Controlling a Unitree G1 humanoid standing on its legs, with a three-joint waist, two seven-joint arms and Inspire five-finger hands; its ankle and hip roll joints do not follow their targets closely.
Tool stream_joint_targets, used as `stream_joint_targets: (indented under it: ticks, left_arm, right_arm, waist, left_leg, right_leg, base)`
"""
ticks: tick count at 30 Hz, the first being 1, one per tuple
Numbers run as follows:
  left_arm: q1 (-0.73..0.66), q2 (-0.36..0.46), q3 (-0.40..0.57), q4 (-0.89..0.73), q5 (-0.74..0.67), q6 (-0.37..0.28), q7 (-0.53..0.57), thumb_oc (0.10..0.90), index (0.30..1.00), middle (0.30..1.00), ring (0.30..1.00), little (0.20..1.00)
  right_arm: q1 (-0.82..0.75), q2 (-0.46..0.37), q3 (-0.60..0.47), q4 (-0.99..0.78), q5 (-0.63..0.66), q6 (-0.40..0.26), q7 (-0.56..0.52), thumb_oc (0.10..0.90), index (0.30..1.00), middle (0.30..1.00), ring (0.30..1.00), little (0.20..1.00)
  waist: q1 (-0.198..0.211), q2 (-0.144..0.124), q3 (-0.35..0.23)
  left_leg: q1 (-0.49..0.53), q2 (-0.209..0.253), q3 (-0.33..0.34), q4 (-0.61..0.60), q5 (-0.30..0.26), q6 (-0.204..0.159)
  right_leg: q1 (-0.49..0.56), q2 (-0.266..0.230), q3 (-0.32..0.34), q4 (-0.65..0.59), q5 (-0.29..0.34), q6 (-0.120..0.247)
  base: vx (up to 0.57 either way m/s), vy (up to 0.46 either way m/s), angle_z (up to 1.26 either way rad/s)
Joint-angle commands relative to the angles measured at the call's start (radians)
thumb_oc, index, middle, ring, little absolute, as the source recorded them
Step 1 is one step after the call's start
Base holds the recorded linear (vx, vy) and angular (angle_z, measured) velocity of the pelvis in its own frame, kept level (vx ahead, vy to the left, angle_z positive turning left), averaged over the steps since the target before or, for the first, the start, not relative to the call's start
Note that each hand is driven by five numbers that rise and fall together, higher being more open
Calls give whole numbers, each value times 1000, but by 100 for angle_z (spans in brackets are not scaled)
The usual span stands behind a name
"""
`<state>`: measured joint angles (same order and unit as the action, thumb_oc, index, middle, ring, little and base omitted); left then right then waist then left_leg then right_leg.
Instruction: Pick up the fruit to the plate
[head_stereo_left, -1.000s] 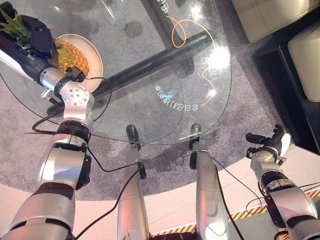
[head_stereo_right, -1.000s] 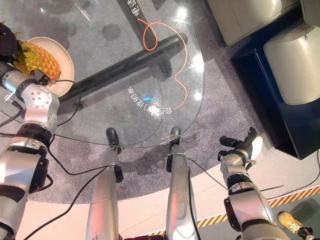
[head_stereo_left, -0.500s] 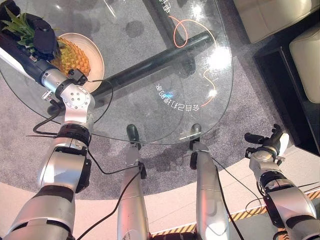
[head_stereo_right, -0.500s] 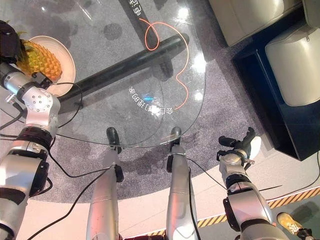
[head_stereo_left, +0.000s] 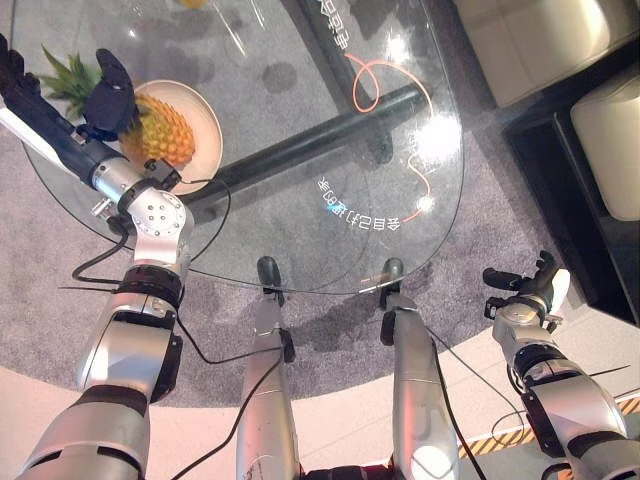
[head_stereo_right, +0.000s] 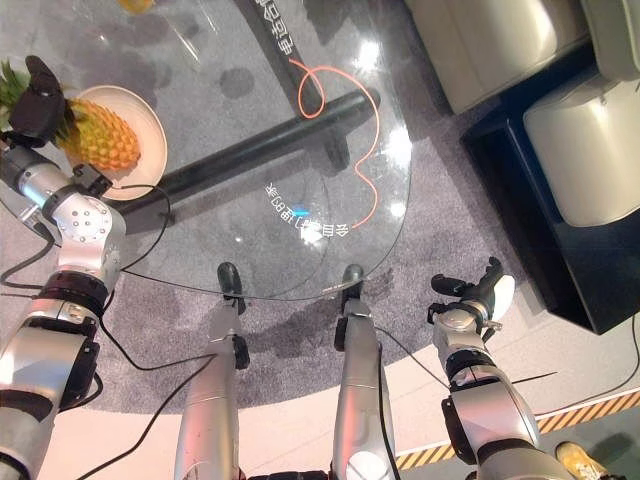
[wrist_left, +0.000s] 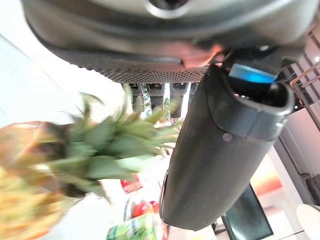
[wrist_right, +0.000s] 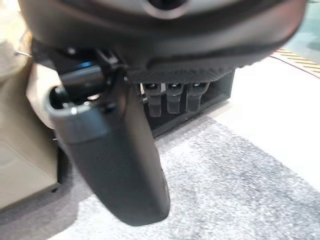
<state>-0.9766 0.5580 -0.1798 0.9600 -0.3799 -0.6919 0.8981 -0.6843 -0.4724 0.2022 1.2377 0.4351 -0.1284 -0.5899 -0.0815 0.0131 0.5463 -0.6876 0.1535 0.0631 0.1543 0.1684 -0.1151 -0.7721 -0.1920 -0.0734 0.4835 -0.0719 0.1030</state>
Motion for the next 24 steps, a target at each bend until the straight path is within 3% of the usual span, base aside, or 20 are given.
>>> stream_joint_targets:
  ticks: [1,8,15,19,24]
  left_arm:
    - [-68,66,40,-25,-2,-107,-9,800,900,900,900,900]
    - [-34,64,39,-53,-1,-129,-68,800,900,900,900,900]
    - [62,40,50,-178,-132,-132,-267,800,900,900,900,900]
    - [165,-1,95,-239,-374,-45,-508,800,900,900,900,900]
    - [319,-31,135,-267,-451,79,-655,800,900,900,900,900]
  right_arm:
    - [60,-27,-41,10,18,-25,-60,800,900,900,900,900]
    - [93,-12,-52,12,23,-25,-49,800,900,900,900,900]
    - [168,20,-86,2,20,-36,-61,800,900,900,900,900]
    - [251,24,-123,-14,-15,-45,-45,800,900,900,900,900]
    - [393,42,-167,-32,-43,-64,31,800,900,900,900,900]
  waist:
    - [25,-53,-26]
    - [35,-59,-26]
    - [56,-44,-26]
    - [62,-22,-80]
    - [63,-7,-189]
  left_leg:
    - [29,-16,45,155,-192,11]
    - [108,-15,43,146,-203,15]
    - [264,-30,32,54,-173,15]
    - [379,-34,30,-52,-139,11]
    - [517,-36,32,-147,-118,9]
  right_leg:
    - [85,-4,-68,-151,59,13]
    - [164,-9,-67,-153,47,17]
    - [323,-20,-62,-224,65,31]
    - [450,-22,-66,-305,78,38]
    - [607,-25,-76,-396,90,39]
  base:
    - [0,0,0]
    - [3,-6,0]
    - [43,-49,3]
    - [95,-17,3]
    - [129,-16,7]
